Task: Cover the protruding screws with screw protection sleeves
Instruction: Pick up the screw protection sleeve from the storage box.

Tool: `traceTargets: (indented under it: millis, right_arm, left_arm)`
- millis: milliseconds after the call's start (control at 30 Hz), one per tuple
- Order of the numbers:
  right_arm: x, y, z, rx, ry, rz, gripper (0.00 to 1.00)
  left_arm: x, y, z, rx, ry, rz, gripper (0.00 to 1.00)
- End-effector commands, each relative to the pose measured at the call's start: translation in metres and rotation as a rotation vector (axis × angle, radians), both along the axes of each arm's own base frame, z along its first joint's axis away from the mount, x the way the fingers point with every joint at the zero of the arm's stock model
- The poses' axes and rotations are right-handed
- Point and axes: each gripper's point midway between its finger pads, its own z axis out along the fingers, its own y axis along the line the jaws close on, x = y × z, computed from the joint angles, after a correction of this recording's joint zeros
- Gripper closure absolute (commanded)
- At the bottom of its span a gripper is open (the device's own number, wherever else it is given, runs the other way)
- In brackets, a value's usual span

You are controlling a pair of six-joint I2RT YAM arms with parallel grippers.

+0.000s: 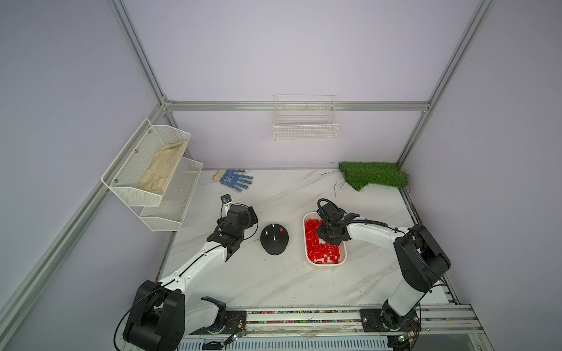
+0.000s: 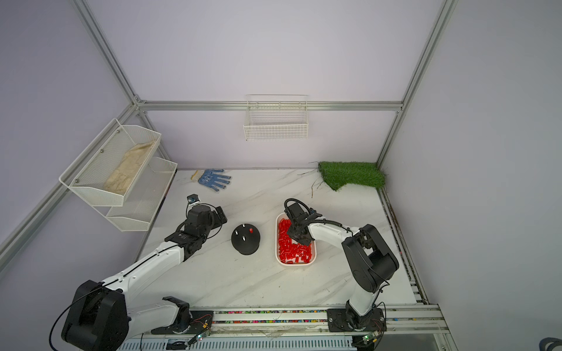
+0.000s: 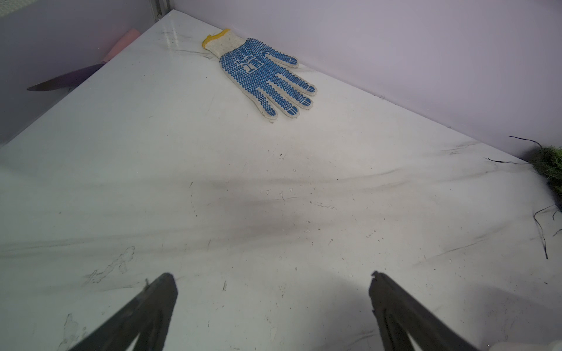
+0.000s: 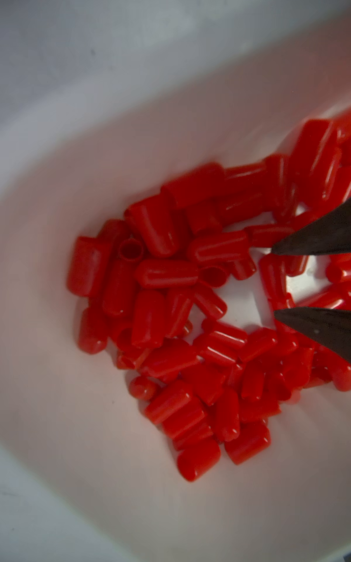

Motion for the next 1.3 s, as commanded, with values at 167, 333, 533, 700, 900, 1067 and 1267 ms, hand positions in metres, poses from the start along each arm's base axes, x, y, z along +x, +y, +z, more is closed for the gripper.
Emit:
traceTargets:
  millis: [167, 333, 533, 700, 900, 1067, 1267]
  right_arm:
    - [0.006, -0.001, -0.006, 0.030, -0.011, -0.049, 0.62]
    - [0.008, -0.001, -0.009, 0.035, -0.013, -0.051, 0.60]
    - [0.013, 0.002, -0.011, 0.047, -0.011, -0.045, 0.66]
    - [0.016, 0.003, -0.013, 0.040, -0.014, -0.036, 0.72]
    - [0.025, 0.009, -0.012, 0.035, -0.022, -0.003, 0.71]
    - [0.030, 0.013, -0.010, 0.033, -0.033, 0.022, 0.78]
    - [0.031, 0.013, -0.005, 0.020, -0.038, 0.034, 0.70]
  left_arm:
    - [-0.001, 0.001, 0.006, 0.002, -0.030, 0.005, 0.00]
    - [0.000, 0.001, 0.006, 0.004, -0.028, 0.006, 0.00]
    - [0.001, 0.002, 0.006, 0.012, -0.026, 0.010, 0.00]
    - [0.000, 0.002, 0.006, 0.011, -0.027, 0.009, 0.00]
    - [0.001, 0.002, 0.007, 0.013, -0.029, 0.008, 0.00]
    - [0.001, 0.003, 0.008, 0.018, -0.032, 0.011, 0.00]
    - [0.001, 0.003, 0.010, 0.017, -0.038, 0.011, 0.00]
